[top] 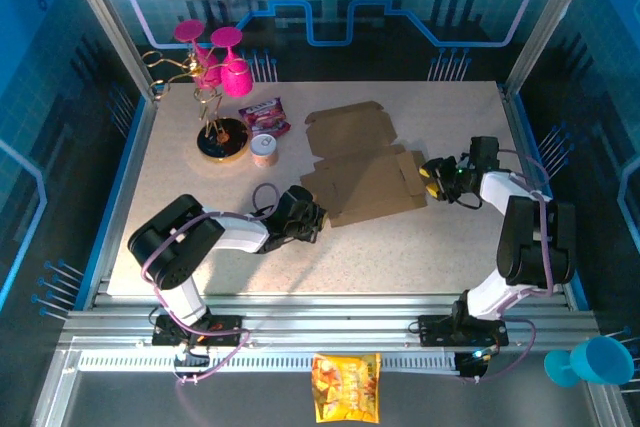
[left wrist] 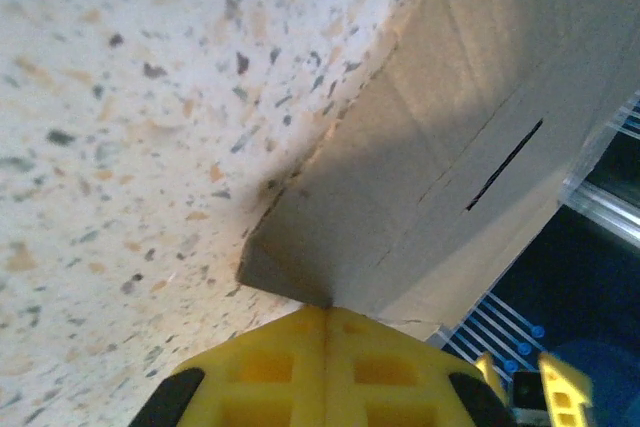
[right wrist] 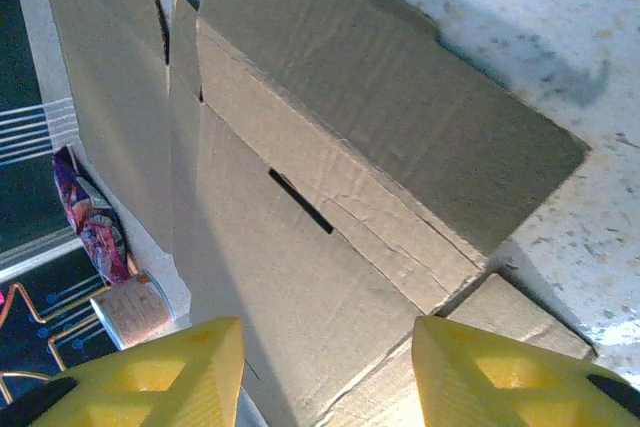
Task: Fold the paper box
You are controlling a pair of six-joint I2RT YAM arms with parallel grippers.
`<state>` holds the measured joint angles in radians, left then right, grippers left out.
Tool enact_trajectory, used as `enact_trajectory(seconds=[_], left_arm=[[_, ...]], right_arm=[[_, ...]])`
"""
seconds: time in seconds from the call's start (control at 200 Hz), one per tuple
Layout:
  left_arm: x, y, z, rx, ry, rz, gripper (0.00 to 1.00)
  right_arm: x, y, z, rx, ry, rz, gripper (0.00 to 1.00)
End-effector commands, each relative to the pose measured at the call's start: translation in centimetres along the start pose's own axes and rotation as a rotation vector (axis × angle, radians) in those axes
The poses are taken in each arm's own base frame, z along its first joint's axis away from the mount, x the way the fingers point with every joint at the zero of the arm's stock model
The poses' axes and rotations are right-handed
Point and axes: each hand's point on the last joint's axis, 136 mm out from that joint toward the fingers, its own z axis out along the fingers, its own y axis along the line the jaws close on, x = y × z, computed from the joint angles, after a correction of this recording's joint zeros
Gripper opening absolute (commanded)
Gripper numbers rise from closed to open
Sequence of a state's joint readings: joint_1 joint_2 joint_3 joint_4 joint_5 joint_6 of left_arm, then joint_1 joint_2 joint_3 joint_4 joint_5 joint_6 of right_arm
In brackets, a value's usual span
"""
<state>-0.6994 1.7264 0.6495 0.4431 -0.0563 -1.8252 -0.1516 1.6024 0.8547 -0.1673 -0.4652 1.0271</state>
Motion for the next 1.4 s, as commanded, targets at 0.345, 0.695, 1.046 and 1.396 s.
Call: enact_trajectory(seconds=[0.345,0.695,1.046,1.396], left_arm=[[0.2,-3.3,-2.3,0.066,-0.030,0.096,0.00],[0.3,-3.7,-2.3,0.073,-0.022,0.102,0.00],[0.3,-3.8,-2.5,0.068,-0.019,0.110,0.00],[-0.1,-3.8,-2.9,0.063,-0.024,0.113,0.00]], right_arm=[[-0.9,-1.6,-0.2,-0.083,-0.080,0.091,0.50],[-1.5,-2.6,1.3,-0.111,-0.081,0.188,0.50],[-1.5,-2.8,2.6,-0.146,-0.085,0.217,0.48],[-2.0,-1.0,4.2,-0.246,-0.133,0.276,0.10]])
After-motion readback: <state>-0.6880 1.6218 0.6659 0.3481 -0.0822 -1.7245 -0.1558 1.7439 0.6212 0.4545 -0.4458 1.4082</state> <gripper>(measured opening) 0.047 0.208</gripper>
